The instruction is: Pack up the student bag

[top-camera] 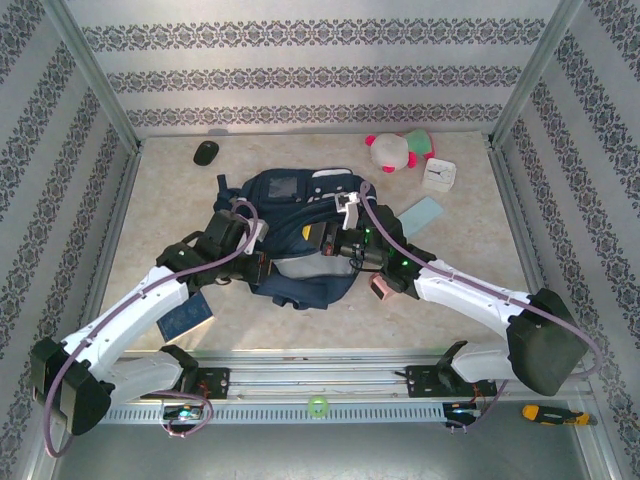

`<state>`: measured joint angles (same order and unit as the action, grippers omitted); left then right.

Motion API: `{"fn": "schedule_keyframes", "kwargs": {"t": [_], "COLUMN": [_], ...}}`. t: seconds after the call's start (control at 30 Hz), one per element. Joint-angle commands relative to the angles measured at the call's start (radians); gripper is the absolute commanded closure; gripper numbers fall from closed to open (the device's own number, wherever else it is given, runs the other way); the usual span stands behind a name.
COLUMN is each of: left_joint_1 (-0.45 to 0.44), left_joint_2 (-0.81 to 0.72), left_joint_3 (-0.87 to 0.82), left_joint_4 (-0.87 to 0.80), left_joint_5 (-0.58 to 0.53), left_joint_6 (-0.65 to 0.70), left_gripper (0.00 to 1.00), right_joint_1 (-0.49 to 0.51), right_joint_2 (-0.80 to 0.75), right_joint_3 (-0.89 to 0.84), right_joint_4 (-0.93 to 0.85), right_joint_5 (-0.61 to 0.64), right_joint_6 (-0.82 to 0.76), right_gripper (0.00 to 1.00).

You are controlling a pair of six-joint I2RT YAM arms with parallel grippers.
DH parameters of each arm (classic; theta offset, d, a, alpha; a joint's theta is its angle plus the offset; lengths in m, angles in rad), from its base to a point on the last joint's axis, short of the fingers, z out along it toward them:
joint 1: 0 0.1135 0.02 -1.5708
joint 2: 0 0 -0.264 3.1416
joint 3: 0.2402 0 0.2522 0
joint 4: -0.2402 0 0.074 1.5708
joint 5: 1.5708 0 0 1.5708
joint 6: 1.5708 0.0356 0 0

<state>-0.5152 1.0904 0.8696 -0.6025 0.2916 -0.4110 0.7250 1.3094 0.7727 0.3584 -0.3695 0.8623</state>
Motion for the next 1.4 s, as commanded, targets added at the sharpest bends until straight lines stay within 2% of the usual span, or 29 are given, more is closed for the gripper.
{"fn": "schedule_keyframes", "kwargs": {"t": [0.0, 0.17, 0.27, 0.4, 0.5, 0.6, 0.7, 0.93, 1.0, 1.03, 1.1, 1.23, 1.3, 1.37], "left_joint_1": [0.023, 0.023, 0.029, 0.051, 0.067, 0.072, 0.072, 0.072, 0.073, 0.073, 0.073, 0.072, 0.070, 0.069], "left_joint_2": [-0.034, -0.016, -0.004, 0.019, 0.045, 0.064, 0.087, 0.137, 0.145, 0.144, 0.136, 0.087, 0.052, 0.026], "left_joint_3": [-0.054, -0.091, -0.091, -0.043, -0.009, 0.022, 0.058, 0.119, 0.133, 0.134, 0.125, 0.019, -0.013, 0.001], "left_joint_4": [0.168, 0.258, 0.253, 0.079, -0.062, -0.160, -0.227, -0.235, -0.237, -0.234, -0.208, -0.015, 0.004, -0.084], "left_joint_5": [0.101, 0.182, 0.214, 0.245, 0.252, 0.199, 0.104, -0.038, -0.015, 0.034, 0.109, 0.251, 0.229, 0.109], "left_joint_6": [-0.269, -0.380, -0.378, -0.226, -0.083, 0.030, 0.121, 0.230, 0.277, 0.305, 0.292, 0.080, 0.062, 0.136], "left_gripper": [1.00, 1.00, 1.00, 1.00, 1.00, 1.00, 1.00, 1.00, 1.00, 1.00, 1.00, 0.99, 1.00, 1.00], "right_joint_1": [0.040, 0.054, 0.053, 0.015, -0.022, -0.051, -0.075, -0.100, -0.123, -0.139, -0.154, -0.139, -0.128, -0.131], "right_joint_2": [-0.005, 0.011, 0.007, -0.013, -0.023, -0.028, -0.042, -0.093, -0.105, -0.109, -0.109, -0.070, -0.057, -0.061], "right_joint_3": [0.029, 0.001, -0.015, -0.029, -0.034, -0.023, -0.026, -0.007, 0.003, 0.004, 0.010, 0.048, 0.054, 0.051], "right_joint_4": [0.023, 0.010, 0.011, 0.002, 0.004, -0.016, -0.033, -0.019, -0.021, -0.018, -0.019, -0.021, -0.020, -0.026], "right_joint_5": [-0.045, -0.054, -0.060, -0.085, -0.164, -0.252, -0.264, -0.309, -0.291, -0.281, -0.275, -0.302, -0.306, -0.308], "right_joint_6": [-0.095, -0.188, -0.200, -0.191, -0.202, -0.221, -0.205, -0.137, -0.093, -0.068, -0.073, -0.082, -0.080, -0.081], "right_gripper": [1.00, 1.00, 1.00, 1.00, 1.00, 1.00, 1.00, 1.00, 1.00, 1.00, 1.00, 1.00, 1.00, 1.00]}}
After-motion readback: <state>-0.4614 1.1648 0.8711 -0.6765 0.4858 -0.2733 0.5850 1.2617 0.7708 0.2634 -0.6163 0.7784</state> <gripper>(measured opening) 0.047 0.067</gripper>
